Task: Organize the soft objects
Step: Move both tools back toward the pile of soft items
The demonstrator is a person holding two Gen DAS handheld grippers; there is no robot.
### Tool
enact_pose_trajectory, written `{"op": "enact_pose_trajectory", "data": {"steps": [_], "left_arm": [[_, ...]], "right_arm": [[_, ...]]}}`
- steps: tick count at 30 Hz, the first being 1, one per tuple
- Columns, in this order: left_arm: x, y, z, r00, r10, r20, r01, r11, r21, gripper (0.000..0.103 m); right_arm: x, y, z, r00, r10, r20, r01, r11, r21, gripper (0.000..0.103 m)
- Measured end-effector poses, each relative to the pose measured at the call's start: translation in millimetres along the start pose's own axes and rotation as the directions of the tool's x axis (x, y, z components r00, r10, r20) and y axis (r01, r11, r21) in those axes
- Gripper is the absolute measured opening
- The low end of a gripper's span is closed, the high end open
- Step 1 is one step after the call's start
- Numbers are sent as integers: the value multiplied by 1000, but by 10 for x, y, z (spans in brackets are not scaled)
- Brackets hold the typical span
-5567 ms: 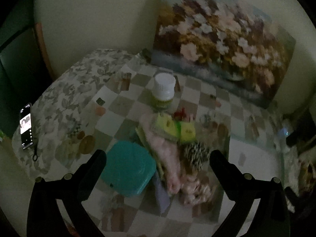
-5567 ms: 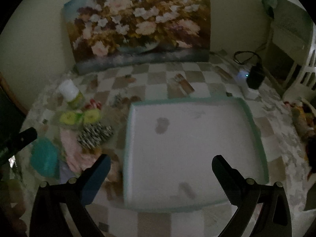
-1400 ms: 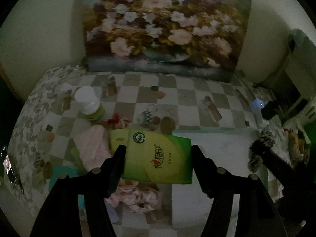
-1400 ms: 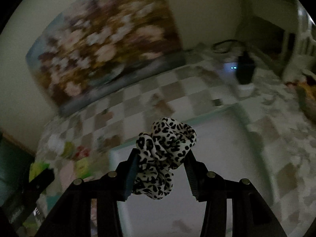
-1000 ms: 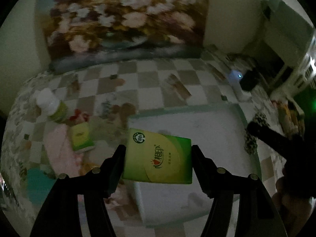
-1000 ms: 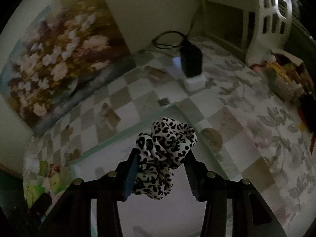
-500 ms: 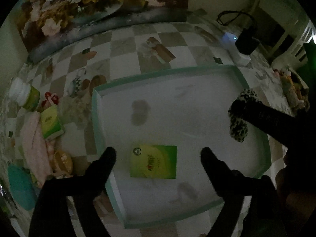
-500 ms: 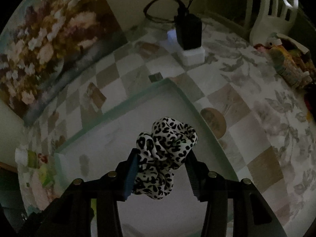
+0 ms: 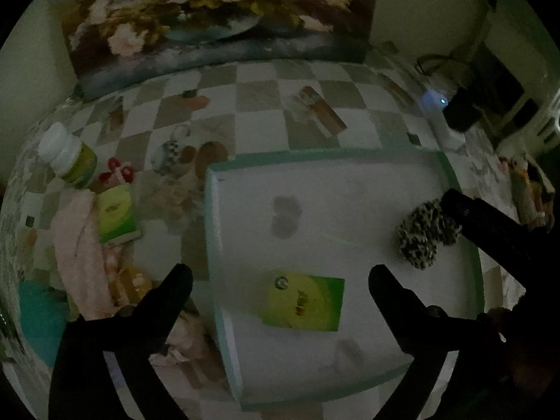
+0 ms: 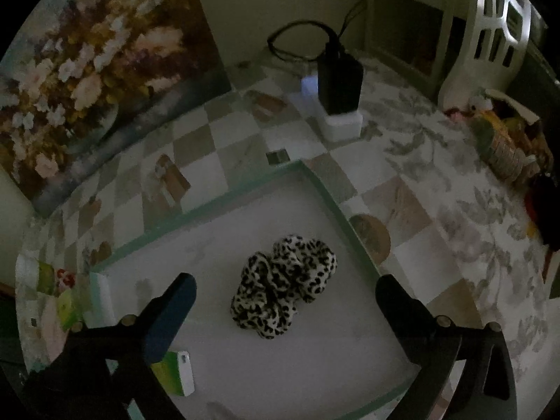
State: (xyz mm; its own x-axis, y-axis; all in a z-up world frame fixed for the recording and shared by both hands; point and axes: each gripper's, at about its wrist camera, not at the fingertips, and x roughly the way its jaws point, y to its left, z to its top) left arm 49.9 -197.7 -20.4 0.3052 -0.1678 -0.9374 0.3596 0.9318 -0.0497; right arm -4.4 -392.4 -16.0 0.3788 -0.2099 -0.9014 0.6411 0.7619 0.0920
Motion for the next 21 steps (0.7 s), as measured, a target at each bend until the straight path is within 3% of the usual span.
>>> {"op": "enact_pose_trajectory", "data": {"steps": [10,14,21], "left_arm": [[-166,378,105,997,-2,82,13,992,-128,103],[-214,602,144,994,-12,107,32,982,-188,103],[-273,1160,196,990,40,137,5,948,-319,103]], "right_arm": [[-267,139,55,990,13,138,-11,1000,-14,103],[-253,289,27,990,32,138,-24,998,-64,103],[-253,451,-55,984,112,138,-103,992,-73,103]]}}
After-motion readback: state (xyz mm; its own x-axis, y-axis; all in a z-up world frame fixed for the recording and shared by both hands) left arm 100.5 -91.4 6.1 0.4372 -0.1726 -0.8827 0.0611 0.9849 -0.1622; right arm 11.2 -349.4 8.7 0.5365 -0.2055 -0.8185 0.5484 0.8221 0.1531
